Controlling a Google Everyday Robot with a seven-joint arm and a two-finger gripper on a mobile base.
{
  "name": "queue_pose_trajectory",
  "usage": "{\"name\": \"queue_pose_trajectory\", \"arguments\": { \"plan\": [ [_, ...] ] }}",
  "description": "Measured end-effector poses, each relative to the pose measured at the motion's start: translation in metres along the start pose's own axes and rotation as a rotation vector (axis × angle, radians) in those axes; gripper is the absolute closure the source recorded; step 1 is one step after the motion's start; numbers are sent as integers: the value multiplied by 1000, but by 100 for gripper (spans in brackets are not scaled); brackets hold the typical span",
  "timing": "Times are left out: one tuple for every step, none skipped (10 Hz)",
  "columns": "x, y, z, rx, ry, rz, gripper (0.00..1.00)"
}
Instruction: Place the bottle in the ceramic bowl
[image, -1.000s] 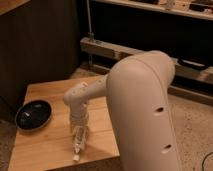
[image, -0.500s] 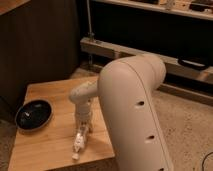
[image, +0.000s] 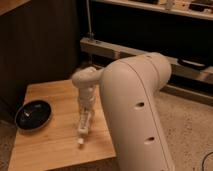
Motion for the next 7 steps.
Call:
{"name": "queue_pose_trajectory", "arguments": {
  "plan": [
    [-6,1,-26,13,-15,-11,100],
    [-18,-4,-55,33,-28,-22,100],
    [-33,-7,-75,46,-34,-30,100],
    [-49,-8,-89,51,-36,-38,100],
    [-63,-9,-97,51,-38,-44,100],
    [-76,-7,-101,44,-43,-54,100],
    [-88,-3,-99,35,-50,-69,100]
  ]
}}
